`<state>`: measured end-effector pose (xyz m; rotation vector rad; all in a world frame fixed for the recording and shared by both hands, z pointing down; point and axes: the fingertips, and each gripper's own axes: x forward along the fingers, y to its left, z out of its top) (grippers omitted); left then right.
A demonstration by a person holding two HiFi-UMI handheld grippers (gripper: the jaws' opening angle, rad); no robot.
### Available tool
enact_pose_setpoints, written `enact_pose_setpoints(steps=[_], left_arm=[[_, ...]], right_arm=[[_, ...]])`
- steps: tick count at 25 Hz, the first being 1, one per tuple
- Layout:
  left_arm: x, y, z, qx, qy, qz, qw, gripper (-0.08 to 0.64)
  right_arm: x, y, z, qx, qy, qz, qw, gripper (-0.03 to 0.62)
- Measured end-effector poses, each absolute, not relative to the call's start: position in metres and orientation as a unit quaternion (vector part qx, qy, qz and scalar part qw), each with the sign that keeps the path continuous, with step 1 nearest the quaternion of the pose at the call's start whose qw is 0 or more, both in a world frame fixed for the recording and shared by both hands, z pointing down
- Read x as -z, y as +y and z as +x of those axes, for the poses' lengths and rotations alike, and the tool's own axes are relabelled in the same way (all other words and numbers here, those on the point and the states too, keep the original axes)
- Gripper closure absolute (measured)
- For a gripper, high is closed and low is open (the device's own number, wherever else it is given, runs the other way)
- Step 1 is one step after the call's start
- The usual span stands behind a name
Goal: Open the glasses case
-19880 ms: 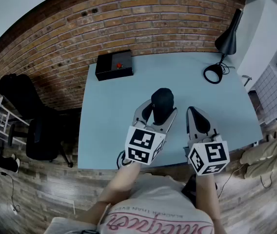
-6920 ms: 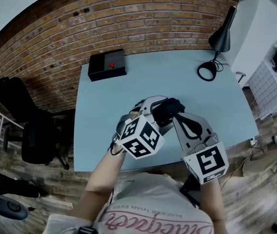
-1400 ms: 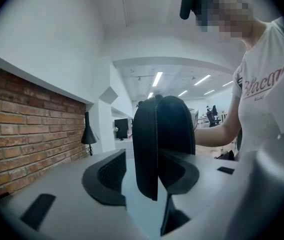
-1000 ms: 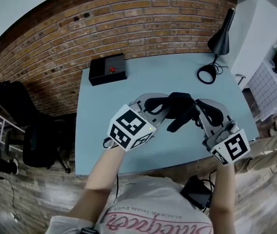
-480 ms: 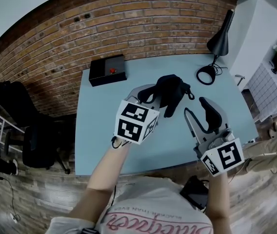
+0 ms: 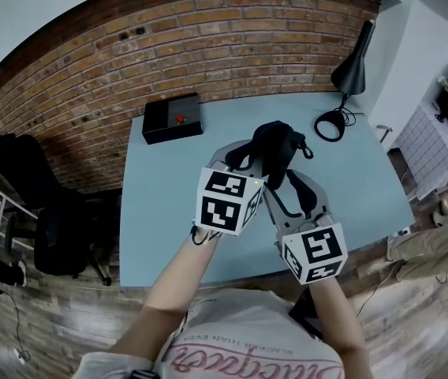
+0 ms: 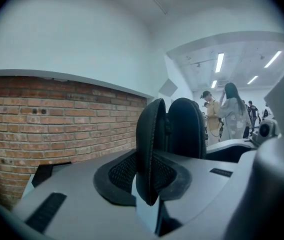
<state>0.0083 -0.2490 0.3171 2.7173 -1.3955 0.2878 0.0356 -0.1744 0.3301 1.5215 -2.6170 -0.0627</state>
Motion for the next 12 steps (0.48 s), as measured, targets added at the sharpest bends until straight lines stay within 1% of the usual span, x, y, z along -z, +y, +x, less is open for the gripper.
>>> enact_pose_setpoints(steps=[3,4,7,12], left_arm=[[-0.318,-0.246,0.011,-0.094,-0.448,0.888,0.036,0.514],[-0.318,-0.245,0.011,-0.093,-0.444,0.89,0.037,0.514],[-0.316,-0.244,0.007,-0.085,-0.441,0.892,0.042,0.514],[-0.31,-0.247,-0.01,-0.064,-0.433,0.896,0.067,0.514]], right_arm=[[-0.331,-0.185,0.042,0.019,-0.846,0.53,0.064,0.386],[-0.33,-0.186,0.044,0.015,-0.846,0.53,0.06,0.368],[-0.326,-0.183,0.053,0.004,-0.847,0.531,0.031,0.364],[-0.317,-0.185,0.088,-0.01,-0.824,0.567,-0.012,0.365]])
